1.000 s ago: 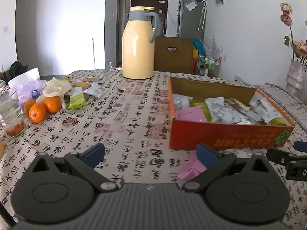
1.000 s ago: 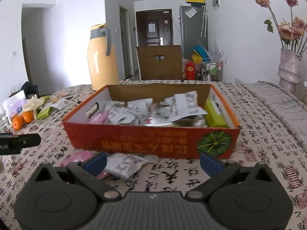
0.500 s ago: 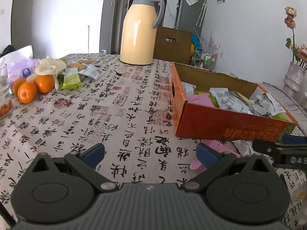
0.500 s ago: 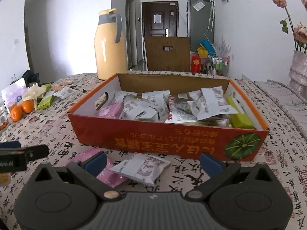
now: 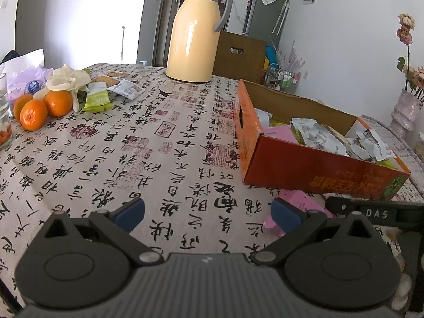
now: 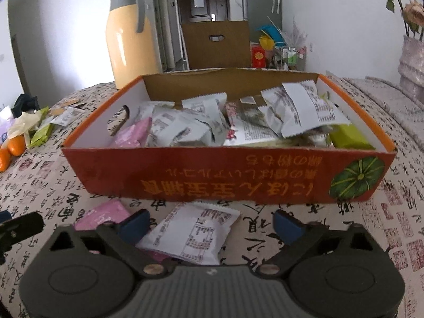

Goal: Organize snacks
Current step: 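Grasp a white sachet with right tool while left tool grasps a pink packet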

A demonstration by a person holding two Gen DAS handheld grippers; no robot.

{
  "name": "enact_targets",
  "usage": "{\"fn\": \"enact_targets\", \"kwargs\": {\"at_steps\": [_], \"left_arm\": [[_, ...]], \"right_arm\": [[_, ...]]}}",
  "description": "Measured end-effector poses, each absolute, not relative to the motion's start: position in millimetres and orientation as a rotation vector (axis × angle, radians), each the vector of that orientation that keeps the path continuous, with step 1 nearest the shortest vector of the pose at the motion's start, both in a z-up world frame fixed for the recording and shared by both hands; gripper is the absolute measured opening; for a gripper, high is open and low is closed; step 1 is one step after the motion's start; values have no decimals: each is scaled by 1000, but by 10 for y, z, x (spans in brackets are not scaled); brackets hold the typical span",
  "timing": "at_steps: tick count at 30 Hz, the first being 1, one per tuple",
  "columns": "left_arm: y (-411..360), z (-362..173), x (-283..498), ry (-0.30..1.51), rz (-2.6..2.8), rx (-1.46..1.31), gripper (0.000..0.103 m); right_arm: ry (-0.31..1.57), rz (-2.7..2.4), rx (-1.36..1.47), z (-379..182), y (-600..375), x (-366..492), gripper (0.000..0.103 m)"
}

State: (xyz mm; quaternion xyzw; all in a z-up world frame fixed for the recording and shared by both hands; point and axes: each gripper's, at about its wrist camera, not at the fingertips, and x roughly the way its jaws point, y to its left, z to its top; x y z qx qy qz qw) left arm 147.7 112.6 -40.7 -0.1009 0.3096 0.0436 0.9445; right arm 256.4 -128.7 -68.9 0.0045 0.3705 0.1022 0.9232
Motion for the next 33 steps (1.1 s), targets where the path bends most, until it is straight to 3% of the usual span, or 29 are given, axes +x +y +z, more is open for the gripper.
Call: {"fn": "enact_targets", "kwargs": {"at_steps": [9,12,33], "left_arm": [[1142,-422,1490,639,97,-215,103],[1136,-427,1498,643,101,-212,103],[676,-118,1425,620,111,-117,103]], "right_arm": [[743,217,-67,-716,-1281,2443,50],[738,238,-74,-701,-1296,2408,41],[598,260,8,-424,-1879,2077,39]]}}
